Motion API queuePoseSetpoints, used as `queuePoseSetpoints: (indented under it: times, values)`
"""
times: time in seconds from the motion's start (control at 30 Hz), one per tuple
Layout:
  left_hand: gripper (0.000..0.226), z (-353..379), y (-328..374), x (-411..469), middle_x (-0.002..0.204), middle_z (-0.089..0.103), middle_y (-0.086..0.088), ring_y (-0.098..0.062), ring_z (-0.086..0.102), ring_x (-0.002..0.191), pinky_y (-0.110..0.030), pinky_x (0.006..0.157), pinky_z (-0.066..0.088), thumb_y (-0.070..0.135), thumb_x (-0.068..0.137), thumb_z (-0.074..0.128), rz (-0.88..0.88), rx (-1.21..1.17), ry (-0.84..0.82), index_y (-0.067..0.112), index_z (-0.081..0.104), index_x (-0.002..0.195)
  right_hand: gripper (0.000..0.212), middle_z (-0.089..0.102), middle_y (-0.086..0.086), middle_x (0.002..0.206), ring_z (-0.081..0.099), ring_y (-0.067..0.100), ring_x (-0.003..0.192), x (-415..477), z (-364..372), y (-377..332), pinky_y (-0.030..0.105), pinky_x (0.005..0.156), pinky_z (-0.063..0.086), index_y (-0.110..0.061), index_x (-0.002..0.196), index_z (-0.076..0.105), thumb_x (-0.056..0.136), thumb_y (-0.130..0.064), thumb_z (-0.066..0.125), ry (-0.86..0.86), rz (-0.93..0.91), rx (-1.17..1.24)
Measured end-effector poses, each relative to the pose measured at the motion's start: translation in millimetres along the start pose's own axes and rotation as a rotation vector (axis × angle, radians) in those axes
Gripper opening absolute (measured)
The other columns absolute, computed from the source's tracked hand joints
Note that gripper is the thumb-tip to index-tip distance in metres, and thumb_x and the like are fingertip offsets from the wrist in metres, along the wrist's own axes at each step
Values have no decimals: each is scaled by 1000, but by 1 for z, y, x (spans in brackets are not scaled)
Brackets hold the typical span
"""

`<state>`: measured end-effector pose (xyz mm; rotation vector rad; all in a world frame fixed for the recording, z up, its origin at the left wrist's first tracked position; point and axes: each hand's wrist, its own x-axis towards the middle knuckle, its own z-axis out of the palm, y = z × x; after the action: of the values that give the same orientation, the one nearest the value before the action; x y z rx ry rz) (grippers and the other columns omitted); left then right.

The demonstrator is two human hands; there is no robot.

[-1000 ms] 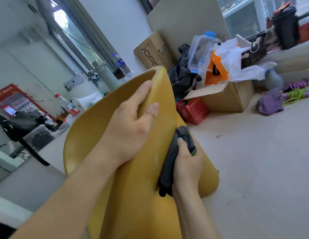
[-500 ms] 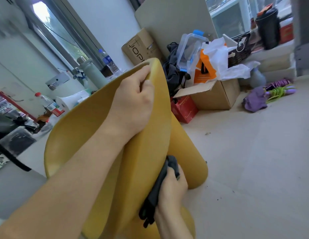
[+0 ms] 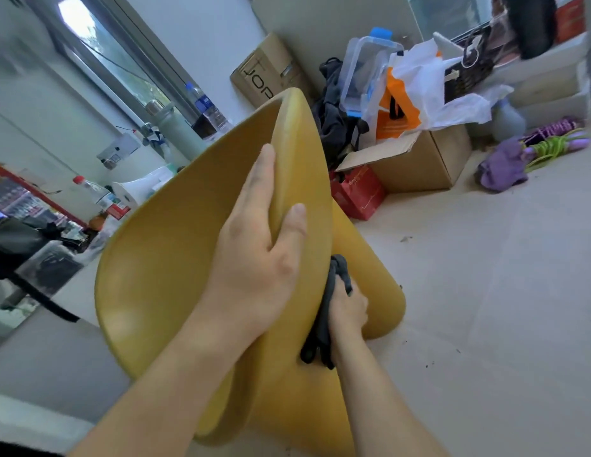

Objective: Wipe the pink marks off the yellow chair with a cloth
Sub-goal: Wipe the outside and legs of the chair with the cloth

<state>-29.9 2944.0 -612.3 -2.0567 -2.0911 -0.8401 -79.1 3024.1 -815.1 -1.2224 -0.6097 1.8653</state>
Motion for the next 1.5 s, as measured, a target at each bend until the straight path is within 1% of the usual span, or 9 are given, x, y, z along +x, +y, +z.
queuePoseSetpoints:
  times: [0.27, 0.5, 0.63, 0.87, 0.97, 1.07, 1.17, 1.4, 1.5]
  values:
    - [51, -3, -19, -14, 64, 48, 42, 21, 46, 62, 3, 61, 36, 30, 97, 45, 15, -109, 88, 32, 29, 145, 28, 64, -12, 115, 61, 11, 107, -68, 7, -8, 42, 98, 50, -38, 117, 64, 91, -31, 55, 75, -153, 558]
    - [50, 28, -14, 42, 151, 33, 10, 15, 31, 126, -8, 107, 24, 21, 99, 43, 5, -273, 109, 17, 31, 147, 32, 63, -11, 109, 59, 11, 105, -116, -6, -85, 30, 94, 47, -34, 116, 58, 84, -31, 60, 361, -942, 500]
    - [51, 23, -16, 41, 152, 33, 8, 2, 32, 136, -25, 114, 29, 20, 99, 43, -27, -374, 86, 16, 29, 148, 32, 57, -3, 118, 55, 12, 111, -86, 14, -20, 17, 96, 42, -39, 120, 50, 90, -33, 56, 442, -656, 460]
    - [52, 13, -24, 21, 153, 29, 14, 4, 30, 136, -27, 115, 28, 26, 101, 40, 3, -330, 19, 23, 22, 150, 38, 51, -7, 135, 53, 16, 117, -82, 24, 24, 41, 99, 45, -37, 136, 46, 99, -29, 48, 223, -37, 429]
    - [54, 9, -38, 5, 153, 31, 9, -3, 31, 138, -34, 116, 27, 34, 100, 36, 1, -374, -36, 30, 18, 150, 34, 55, -16, 115, 54, 4, 105, -110, 7, -39, 20, 87, 44, -34, 125, 57, 92, -26, 57, 270, -392, 512]
    - [54, 11, -47, -14, 148, 41, 0, -12, 39, 136, -40, 114, 29, 30, 97, 35, -24, -561, -73, 27, 21, 149, 31, 60, -10, 111, 56, 6, 101, -140, 3, -83, 26, 92, 45, -35, 113, 58, 84, -25, 61, 348, -916, 461]
    - [52, 10, -49, -14, 139, 48, -2, -15, 46, 129, -43, 111, 35, 28, 97, 36, -34, -586, -46, 26, 27, 148, 34, 59, 16, 115, 56, 16, 103, -137, 16, -61, 28, 93, 44, -13, 120, 55, 86, -16, 59, 515, -1076, 424]
    - [50, 22, -31, 3, 151, 37, 1, -16, 38, 136, -43, 112, 33, 32, 99, 39, -92, -516, 1, 26, 28, 147, 50, 42, -1, 121, 47, 18, 115, -130, 46, 44, 7, 90, 30, -13, 139, 42, 94, -37, 45, 507, -443, 411]
    - [49, 26, -23, 14, 152, 34, 6, -10, 38, 135, -37, 111, 35, 32, 101, 37, -81, -513, -31, 29, 24, 148, 46, 37, 6, 133, 47, 30, 117, -129, 52, 54, 27, 91, 36, -23, 144, 35, 100, -29, 44, 376, -9, 405]
